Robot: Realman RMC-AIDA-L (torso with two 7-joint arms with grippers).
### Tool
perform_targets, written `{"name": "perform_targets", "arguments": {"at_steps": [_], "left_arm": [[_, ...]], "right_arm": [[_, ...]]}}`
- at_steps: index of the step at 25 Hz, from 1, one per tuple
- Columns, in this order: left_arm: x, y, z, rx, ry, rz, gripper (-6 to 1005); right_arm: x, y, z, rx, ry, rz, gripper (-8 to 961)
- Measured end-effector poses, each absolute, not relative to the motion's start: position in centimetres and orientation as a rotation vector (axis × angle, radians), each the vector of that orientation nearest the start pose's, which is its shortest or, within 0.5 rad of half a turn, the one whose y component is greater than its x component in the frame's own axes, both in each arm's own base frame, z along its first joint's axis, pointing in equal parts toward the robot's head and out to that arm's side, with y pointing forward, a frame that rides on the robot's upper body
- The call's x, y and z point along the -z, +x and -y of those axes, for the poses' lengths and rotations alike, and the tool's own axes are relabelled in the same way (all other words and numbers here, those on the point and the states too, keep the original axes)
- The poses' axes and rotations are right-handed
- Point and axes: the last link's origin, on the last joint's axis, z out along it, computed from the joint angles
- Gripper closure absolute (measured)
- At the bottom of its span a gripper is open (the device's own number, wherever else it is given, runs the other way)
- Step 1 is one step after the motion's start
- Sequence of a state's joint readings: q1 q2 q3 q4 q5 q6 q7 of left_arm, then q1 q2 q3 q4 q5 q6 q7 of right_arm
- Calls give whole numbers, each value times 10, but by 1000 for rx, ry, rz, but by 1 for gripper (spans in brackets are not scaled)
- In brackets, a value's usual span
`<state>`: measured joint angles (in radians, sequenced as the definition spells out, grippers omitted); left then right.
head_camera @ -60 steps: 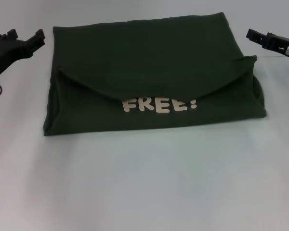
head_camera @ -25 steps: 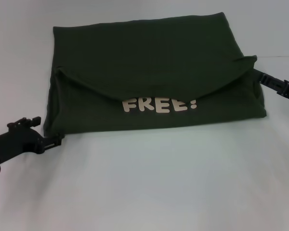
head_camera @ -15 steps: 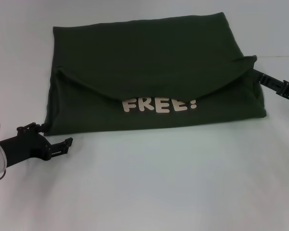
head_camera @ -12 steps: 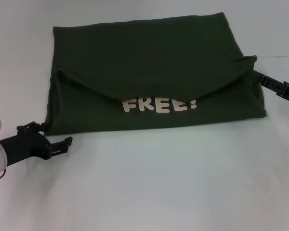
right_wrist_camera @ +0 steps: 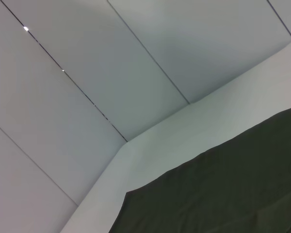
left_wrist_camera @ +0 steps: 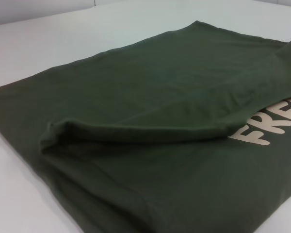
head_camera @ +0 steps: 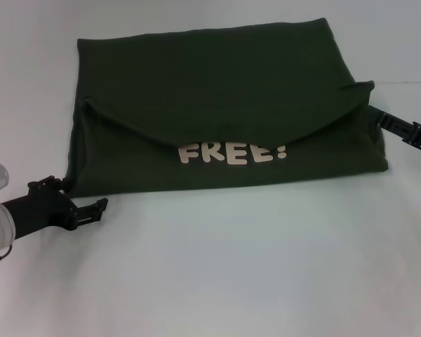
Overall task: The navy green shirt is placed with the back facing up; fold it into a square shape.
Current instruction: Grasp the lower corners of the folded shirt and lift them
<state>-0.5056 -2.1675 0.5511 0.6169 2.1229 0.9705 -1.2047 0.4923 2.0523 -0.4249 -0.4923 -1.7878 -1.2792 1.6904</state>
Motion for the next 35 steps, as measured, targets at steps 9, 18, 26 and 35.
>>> {"name": "perform_targets", "arguments": {"at_steps": [9, 18, 26, 35], "left_arm": [[14, -338, -357, 211, -2259, 721, 251], [15, -340, -356, 184, -2270, 729, 498], [14, -338, -359, 188, -2267, 732, 688], [7, -337, -360, 199, -2258, 736, 1000]], "right_arm": [[-40, 321, -353, -1051, -1949, -1301, 267], [-40, 320, -353, -1057, -1952, -1300, 269], [-40, 321, -351, -1060, -1952, -1302, 269], [-43, 325, -348, -1051, -1943, -1307, 268]]}}
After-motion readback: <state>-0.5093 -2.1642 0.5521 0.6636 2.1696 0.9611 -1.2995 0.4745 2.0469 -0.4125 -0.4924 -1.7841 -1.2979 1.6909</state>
